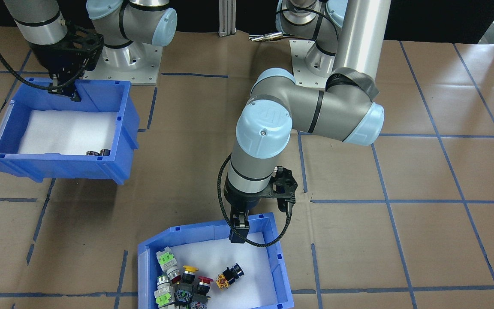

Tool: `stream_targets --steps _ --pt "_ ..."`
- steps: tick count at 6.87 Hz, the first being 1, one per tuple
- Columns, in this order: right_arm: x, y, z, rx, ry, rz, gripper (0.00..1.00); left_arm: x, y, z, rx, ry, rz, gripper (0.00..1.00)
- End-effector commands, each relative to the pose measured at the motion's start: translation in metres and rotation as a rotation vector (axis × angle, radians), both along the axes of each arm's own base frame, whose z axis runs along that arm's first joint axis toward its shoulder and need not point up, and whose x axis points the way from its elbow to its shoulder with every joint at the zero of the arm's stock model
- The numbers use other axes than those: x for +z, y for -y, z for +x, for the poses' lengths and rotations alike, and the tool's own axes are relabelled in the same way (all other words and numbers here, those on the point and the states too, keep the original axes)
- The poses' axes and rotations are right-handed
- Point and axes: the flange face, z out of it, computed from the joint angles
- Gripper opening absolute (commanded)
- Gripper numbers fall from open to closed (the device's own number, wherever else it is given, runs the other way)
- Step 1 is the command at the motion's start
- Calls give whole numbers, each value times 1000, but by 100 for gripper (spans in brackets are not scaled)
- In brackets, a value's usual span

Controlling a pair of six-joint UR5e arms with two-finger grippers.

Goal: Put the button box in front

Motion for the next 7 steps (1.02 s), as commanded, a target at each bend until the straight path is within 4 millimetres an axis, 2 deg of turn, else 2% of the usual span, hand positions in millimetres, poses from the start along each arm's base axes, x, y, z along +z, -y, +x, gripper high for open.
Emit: stream_targets --steps 1,2,3,4,6,7 --pt "-9 -26 27 -24 70 -11 2 60 -2 70 -282 61 -19 99" --pt "-13 -35 58 -14 74 -1 2 78 -1 106 -460 137 -36 99" --pt "-15 -46 88 -25 72 2 2 97 -11 131 -612 161 -13 99" --pt "-19 -57 109 -34 71 10 2 124 -29 150 -788 172 6 99" --pt "-38 -78 148 -43 59 39 2 174 -84 173 -1112 329 75 100" --pt "-48 -82 167 -35 45 53 2 185 -116 177 -1241 328 119 100"
